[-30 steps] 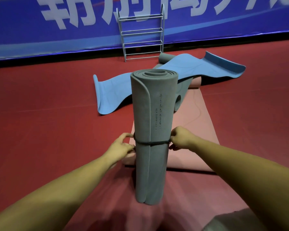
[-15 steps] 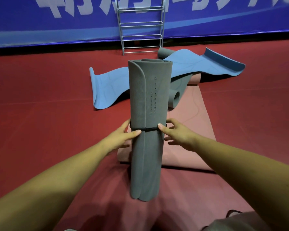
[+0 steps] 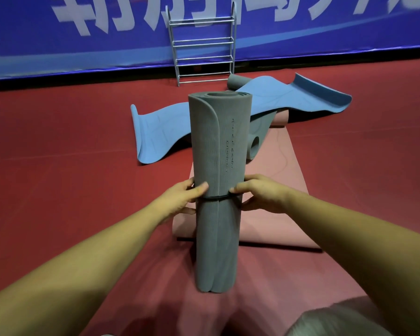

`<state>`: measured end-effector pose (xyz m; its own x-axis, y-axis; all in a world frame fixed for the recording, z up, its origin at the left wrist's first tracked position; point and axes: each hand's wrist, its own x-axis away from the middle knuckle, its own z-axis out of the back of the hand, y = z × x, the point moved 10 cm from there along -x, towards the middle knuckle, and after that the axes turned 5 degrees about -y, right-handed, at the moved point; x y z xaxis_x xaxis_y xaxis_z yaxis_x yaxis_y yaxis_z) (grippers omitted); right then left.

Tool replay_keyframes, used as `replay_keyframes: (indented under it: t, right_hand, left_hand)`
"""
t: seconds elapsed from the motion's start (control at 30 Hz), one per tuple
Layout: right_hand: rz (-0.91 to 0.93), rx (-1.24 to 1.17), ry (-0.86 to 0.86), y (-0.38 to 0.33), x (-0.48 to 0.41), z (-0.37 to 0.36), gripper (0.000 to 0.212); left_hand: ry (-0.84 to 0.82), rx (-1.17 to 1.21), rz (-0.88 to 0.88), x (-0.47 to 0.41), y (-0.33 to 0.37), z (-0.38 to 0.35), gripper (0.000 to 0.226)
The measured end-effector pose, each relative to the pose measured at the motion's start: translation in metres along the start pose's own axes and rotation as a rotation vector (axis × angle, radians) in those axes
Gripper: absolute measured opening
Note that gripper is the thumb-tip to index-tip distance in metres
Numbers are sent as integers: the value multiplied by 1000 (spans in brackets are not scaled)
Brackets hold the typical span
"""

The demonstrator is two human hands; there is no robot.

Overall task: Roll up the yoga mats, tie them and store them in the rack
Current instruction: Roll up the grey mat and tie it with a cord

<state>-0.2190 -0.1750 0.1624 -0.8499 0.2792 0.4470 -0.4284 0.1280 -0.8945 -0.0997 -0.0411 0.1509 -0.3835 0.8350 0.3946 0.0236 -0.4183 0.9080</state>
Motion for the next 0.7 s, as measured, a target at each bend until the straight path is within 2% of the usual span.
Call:
replay_keyframes:
  t: [0.07,0.17,0.3,0.43,0.47,0.6,0.7]
  right_hand:
    - [67,38,39,-26,9,7,29]
    - [225,65,133,-80,25,17,34]
    - [468,-10,168,-155,36,20,30]
    - [464,37,166,-210,16,17,42]
    - [462,34,163,-218,6,18,42]
    - [478,-45,167,-233,-53,31,34]
    - [479,-100,146,-230,-106,44,28]
  left_hand:
    - [133,13,-61,5,26,3,49]
    - [296,17,-168,12,84,21,52]
    - [375,-97,-272,16,167,56,91]
    - [457,-138,-301,7,211,91,112]
    - [459,-138,-298,1,217,99,109]
    - [440,-98,-313,-43,229,124,76]
    - [419,-137,-342,-88,234,144,74]
